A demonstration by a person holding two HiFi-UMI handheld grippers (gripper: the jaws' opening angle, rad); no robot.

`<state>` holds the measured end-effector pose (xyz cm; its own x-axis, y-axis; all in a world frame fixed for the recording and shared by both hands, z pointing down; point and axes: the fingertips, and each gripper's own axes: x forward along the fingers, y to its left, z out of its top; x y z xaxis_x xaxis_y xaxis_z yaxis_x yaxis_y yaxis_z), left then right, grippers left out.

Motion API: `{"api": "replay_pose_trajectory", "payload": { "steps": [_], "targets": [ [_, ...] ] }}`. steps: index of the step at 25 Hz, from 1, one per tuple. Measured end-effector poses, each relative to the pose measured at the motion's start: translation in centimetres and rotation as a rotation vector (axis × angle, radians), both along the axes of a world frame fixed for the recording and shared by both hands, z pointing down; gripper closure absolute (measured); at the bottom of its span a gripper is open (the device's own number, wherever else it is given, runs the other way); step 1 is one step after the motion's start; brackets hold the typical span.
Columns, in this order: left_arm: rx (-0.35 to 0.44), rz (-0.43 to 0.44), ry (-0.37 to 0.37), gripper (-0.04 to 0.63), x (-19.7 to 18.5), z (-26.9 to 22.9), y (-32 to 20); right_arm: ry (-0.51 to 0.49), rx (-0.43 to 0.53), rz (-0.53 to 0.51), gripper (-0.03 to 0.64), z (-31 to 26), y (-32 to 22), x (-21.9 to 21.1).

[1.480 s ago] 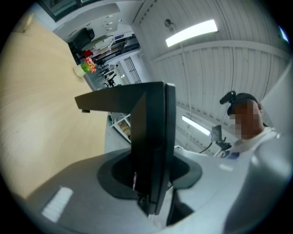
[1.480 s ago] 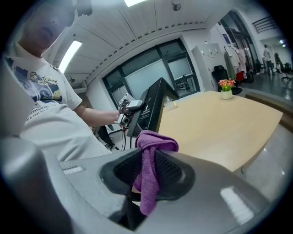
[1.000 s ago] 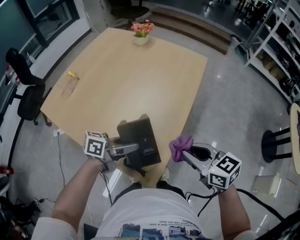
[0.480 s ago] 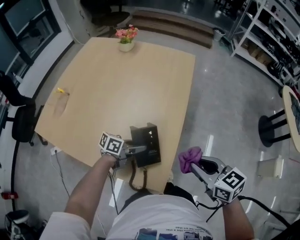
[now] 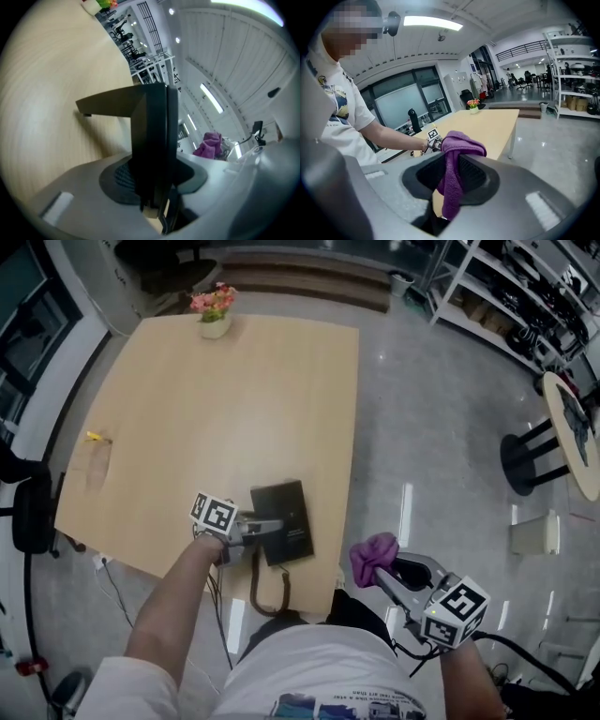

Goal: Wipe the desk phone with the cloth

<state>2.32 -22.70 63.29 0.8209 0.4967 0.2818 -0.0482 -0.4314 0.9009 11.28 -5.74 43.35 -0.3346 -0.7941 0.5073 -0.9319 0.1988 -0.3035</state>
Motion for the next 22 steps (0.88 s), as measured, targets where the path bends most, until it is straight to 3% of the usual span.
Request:
{"api": "replay_pose_trajectory", "payload": {
  "steps": [5, 11, 18, 22],
  "targets": [
    [0.021, -0.002, -0.072, 0.387, 0.2, 1.0, 0.0, 0.004, -0.005, -0.007, 0.528, 0.3, -0.3, -0.8],
    [0.091, -0.071, -0.123, 0.336, 0.4, 1.3, -0.5, 0.025, -0.002, -0.044, 0.528, 0.2, -1.2, -2.5],
    [0.182, -0.257, -0.118, 0.281, -1.5, 0.1, -2.6, 0.052, -0.02, -0.04, 0.528, 0.9, -0.9, -3.7],
    [0.276, -0.382, -0.163, 0.278, -4.8, 0.2, -3.8, 0.072, -0.036, -0.039, 0.528, 1.6, 0.3, -4.0]
  ]
}}
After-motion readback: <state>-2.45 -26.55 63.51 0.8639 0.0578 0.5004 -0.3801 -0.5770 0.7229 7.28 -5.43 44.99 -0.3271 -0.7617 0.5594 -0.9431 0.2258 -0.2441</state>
